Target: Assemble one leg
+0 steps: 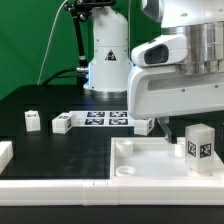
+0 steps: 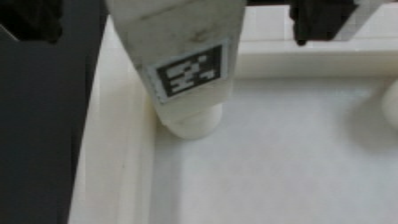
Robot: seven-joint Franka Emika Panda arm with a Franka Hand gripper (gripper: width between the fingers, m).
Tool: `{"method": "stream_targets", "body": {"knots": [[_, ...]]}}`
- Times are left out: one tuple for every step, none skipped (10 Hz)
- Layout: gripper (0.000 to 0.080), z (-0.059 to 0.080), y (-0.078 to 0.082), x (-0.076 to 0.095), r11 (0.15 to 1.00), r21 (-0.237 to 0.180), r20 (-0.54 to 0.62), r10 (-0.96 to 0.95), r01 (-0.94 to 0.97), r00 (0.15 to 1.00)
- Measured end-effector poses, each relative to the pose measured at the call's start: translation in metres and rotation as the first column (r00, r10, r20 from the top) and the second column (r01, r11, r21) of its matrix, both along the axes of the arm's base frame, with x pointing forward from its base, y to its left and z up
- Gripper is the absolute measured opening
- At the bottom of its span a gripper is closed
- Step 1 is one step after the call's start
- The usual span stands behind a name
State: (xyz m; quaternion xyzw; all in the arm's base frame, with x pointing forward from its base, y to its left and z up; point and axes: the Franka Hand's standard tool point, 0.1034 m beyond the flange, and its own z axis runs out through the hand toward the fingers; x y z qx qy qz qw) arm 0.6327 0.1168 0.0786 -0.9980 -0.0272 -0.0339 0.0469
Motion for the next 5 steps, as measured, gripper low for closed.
{"method": "stream_targets", "body": {"knots": [[0.0649, 0.0001, -0.0002, 0.0002, 0.994, -0.015, 0.011, 0.108, -0.108, 0.994], [0.0649, 0.0000, -0.0012, 0.0003, 0.983, -0.023, 0.016, 0.183, -0.183, 0.983], [0.0649, 0.0000, -0.0011, 0.0003, 0.986, -0.021, 0.015, 0.167, -0.166, 0.986], [0.0530, 0.0000, -0.0013, 0.0003, 0.986, -0.021, 0.015, 0.167, -0.166, 0.986], [0.0391, 0.0000, -0.0013, 0.0003, 0.986, -0.021, 0.015, 0.166, -0.166, 0.986]]}}
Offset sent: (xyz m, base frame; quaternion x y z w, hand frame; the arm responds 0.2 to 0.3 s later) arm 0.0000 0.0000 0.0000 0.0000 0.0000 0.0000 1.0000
